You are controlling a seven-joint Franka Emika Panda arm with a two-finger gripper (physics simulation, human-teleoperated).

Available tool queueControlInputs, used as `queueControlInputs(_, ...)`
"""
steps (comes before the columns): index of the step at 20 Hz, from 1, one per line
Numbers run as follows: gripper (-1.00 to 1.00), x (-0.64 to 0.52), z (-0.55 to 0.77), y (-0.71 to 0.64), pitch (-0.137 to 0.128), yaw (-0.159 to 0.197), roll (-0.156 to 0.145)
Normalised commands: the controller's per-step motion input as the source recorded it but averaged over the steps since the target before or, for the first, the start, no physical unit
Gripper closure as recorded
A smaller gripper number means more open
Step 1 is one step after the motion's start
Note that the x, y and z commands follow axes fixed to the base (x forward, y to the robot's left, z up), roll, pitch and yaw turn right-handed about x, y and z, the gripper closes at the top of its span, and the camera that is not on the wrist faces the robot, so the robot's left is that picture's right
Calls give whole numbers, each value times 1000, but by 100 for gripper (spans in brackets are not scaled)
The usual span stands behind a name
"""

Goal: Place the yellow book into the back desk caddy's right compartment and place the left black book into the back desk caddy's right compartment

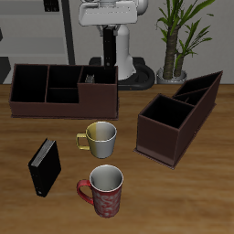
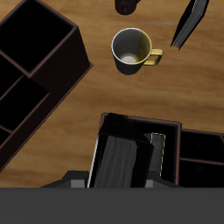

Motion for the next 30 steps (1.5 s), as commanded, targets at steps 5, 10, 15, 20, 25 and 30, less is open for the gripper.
queueControlInputs(5, 100, -36, -138, -100, 28, -16, -24)
queueControlInputs(10, 100, 35, -180, -161, 47, -38, -47)
queueControlInputs(15, 100, 105, -285, -124, 68, -14, -25)
queueControlInputs(20, 100, 28, -265, 84, 73, -2, 29)
queueControlInputs(25, 100, 36, -251, 120, 45, 24, 25)
queueControlInputs(30, 100, 101, -249, -45, 52, -6, -10)
